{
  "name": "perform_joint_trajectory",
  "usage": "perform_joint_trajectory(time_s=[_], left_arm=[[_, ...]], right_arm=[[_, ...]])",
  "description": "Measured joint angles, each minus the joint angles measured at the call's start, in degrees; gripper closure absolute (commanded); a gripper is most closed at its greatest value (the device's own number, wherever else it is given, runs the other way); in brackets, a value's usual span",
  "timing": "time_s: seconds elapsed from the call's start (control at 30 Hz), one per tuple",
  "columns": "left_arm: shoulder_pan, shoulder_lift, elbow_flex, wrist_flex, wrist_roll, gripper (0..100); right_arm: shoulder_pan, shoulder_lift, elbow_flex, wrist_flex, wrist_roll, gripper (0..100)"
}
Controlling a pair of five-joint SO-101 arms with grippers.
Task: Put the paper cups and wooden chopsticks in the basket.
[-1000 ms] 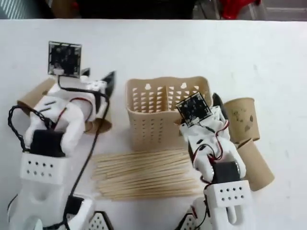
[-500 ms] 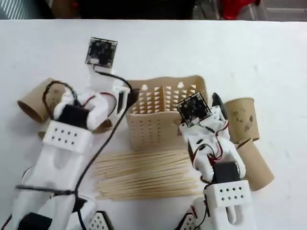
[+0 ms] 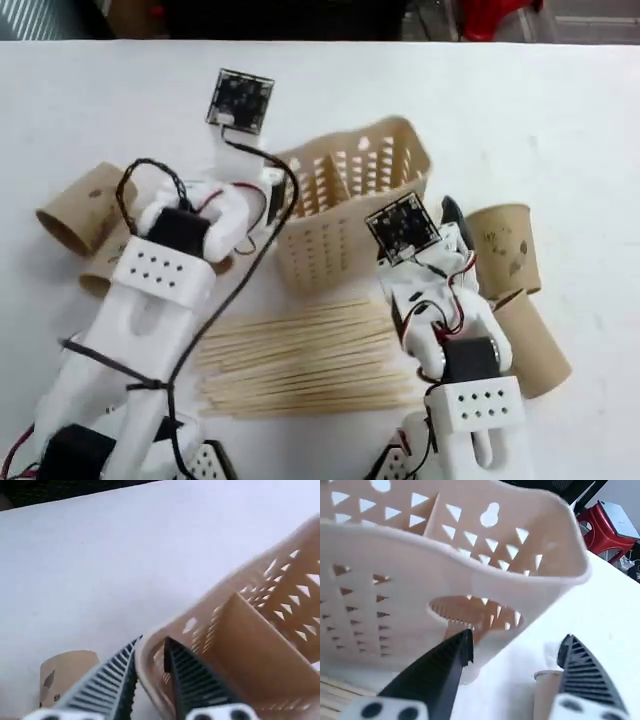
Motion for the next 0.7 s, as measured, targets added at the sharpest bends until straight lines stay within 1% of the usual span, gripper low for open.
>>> perform_joint_trajectory(time_s=[0.1, 0.23, 0.43, 0.53, 0.6, 0.7], left_arm=[[-1.4, 0.6, -0.6, -0.8, -1.1, 98], [-1.9, 1.1, -2.2, 0.4, -5.9, 98], [-2.4, 1.8, -8.8, 10.5, -13.5, 98], [-3.6, 1.8, -10.6, 13.8, -15.0, 97], [-4.2, 1.8, -10.9, 14.3, -15.3, 94], [-4.6, 1.8, -10.9, 14.7, -15.4, 84]], right_arm=[[0.2, 0.0, -0.7, 3.0, 0.0, 71.9], [0.2, -0.1, -4.4, 9.4, 0.0, 72.1], [0.1, -0.1, -13.9, 21.1, 0.0, 72.2], [1.1, -0.1, -19.3, 24.7, 0.0, 72.2], [3.8, -0.1, -22.3, 26.7, 0.0, 72.2], [9.4, 1.1, -26.1, 29.4, 0.0, 72.2]])
